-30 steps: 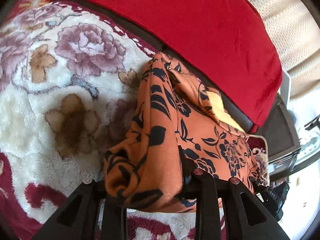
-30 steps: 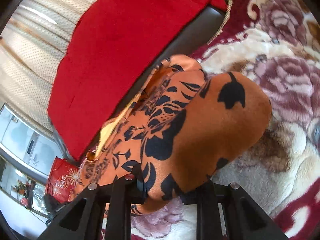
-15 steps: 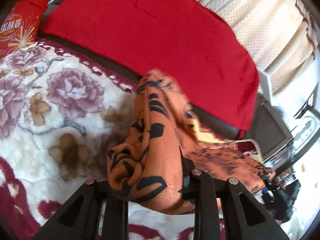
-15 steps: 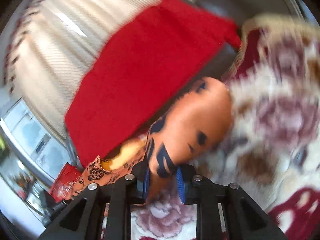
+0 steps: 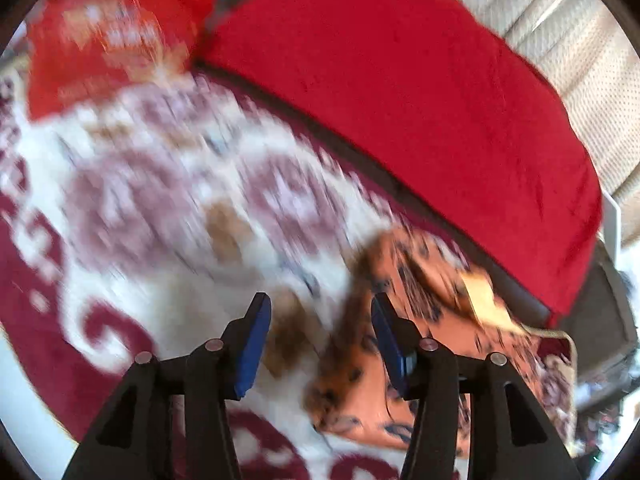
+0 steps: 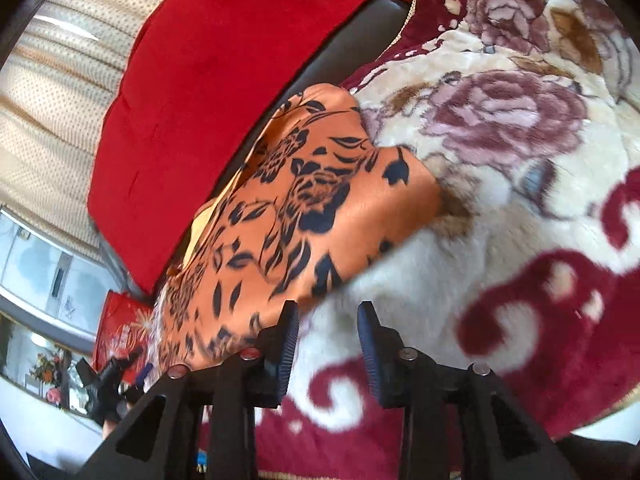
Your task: Fold small clothes
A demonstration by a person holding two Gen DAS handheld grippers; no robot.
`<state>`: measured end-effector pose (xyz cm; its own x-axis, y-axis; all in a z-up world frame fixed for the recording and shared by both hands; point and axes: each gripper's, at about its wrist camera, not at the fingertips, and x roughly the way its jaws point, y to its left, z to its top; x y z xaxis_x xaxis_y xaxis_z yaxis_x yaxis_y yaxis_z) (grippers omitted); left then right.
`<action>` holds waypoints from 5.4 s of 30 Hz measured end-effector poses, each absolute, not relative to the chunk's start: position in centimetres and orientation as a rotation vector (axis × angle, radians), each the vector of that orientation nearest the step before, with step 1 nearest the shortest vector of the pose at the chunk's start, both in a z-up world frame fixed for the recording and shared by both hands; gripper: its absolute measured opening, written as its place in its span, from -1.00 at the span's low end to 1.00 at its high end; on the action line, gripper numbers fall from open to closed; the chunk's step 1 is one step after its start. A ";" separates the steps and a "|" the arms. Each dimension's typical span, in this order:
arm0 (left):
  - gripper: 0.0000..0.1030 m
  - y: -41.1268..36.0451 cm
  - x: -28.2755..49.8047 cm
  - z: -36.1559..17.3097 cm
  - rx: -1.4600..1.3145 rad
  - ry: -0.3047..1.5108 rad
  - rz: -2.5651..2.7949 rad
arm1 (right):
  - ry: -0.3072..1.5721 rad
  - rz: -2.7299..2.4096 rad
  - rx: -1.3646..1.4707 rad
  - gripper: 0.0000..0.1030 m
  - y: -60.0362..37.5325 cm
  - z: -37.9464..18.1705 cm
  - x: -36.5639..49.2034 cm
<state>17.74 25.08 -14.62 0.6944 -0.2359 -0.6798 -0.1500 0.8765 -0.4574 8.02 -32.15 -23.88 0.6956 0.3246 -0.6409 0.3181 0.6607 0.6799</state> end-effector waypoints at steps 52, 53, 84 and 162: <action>0.29 16.1 30.6 -20.5 -0.316 0.951 -0.001 | 0.795 0.056 0.967 -0.93 -33.9 -22.8 34.5; 0.29 15.9 30.5 -20.2 -0.314 0.926 -0.009 | 0.779 0.067 0.980 -0.93 -34.1 -22.2 35.2; 0.30 17.6 30.5 -21.1 -0.367 0.955 0.025 | 1.061 0.358 0.849 -0.89 -14.4 -23.8 40.6; 0.35 17.2 22.6 -14.3 -0.072 0.800 -0.142 | 0.670 -0.213 0.644 0.30 -31.5 -18.9 13.2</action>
<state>22.62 17.16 -14.34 0.6876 -0.1541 -0.7095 0.0998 0.9880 -0.1179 13.24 -31.48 -18.95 0.7711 0.0177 -0.6365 0.3820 0.7869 0.4847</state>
